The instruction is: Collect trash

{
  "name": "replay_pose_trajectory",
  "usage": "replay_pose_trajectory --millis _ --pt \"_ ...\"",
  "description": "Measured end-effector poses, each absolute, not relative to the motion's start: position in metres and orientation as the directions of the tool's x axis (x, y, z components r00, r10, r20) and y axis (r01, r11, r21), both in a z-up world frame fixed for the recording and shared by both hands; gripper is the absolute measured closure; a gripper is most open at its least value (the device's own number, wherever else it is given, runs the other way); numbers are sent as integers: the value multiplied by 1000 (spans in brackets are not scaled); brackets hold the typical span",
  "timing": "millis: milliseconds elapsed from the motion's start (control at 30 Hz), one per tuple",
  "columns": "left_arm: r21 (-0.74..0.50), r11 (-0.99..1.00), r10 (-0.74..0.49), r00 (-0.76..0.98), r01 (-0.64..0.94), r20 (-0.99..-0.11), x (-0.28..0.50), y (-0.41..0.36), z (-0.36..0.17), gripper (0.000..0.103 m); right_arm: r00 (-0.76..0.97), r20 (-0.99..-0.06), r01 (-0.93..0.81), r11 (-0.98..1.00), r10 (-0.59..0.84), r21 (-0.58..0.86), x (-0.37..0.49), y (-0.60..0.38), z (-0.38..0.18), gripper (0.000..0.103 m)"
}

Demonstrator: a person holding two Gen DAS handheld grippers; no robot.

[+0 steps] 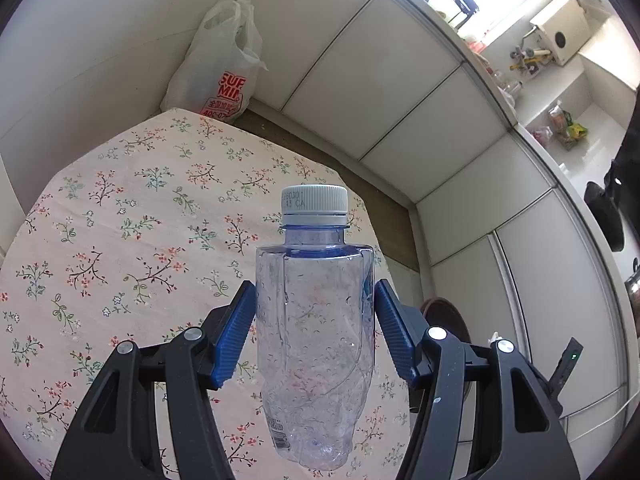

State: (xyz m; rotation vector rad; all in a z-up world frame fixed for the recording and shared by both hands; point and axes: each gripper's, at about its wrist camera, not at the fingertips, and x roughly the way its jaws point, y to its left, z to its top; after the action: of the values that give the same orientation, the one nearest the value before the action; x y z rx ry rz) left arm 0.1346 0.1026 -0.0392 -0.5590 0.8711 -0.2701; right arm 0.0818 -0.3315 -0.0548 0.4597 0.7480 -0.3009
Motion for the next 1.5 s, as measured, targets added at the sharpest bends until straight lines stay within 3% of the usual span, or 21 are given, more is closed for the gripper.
replay_pose_trajectory --millis 133,167,200,300,467,733,1067,1200,1333,1433,1500 --pt "-544 838 -456 602 43 -655 129 77 -43 43 664 -720 491 843 -199 220 79 -351 -59 67" --pt "-546 836 -465 596 53 -654 129 70 -43 43 659 -720 507 836 -218 211 78 -355 -59 62" --pt "-550 833 -475 592 63 -651 128 63 -43 43 660 -716 520 826 -227 217 75 -360 -58 49" --pt "-574 814 -511 588 96 -627 128 40 -39 43 675 -688 553 800 -266 233 62 -372 -48 30" --pt "-607 778 -576 569 161 -587 131 -17 -30 43 659 -639 622 766 -397 165 41 -385 -31 8" --pt "-650 710 -685 482 272 -546 148 -140 -14 43 579 -637 726 678 -509 118 9 -430 -28 7" --pt "-524 758 -652 484 389 -584 160 -252 0 42 524 -649 801 578 -551 156 -20 -455 -28 7" --pt "-488 766 -642 502 419 -579 151 -256 13 29 522 -645 795 592 -558 131 -25 -454 -23 7" --pt "-430 804 -595 560 411 -576 131 -236 33 28 536 -601 788 607 -593 105 -35 -440 -9 7" --pt "-296 876 -483 679 382 -553 98 -211 58 19 587 -538 758 644 -605 103 -50 -417 7 7" --pt "-177 919 -393 794 351 -463 57 -188 81 6 611 -488 746 659 -623 93 -63 -396 18 7"
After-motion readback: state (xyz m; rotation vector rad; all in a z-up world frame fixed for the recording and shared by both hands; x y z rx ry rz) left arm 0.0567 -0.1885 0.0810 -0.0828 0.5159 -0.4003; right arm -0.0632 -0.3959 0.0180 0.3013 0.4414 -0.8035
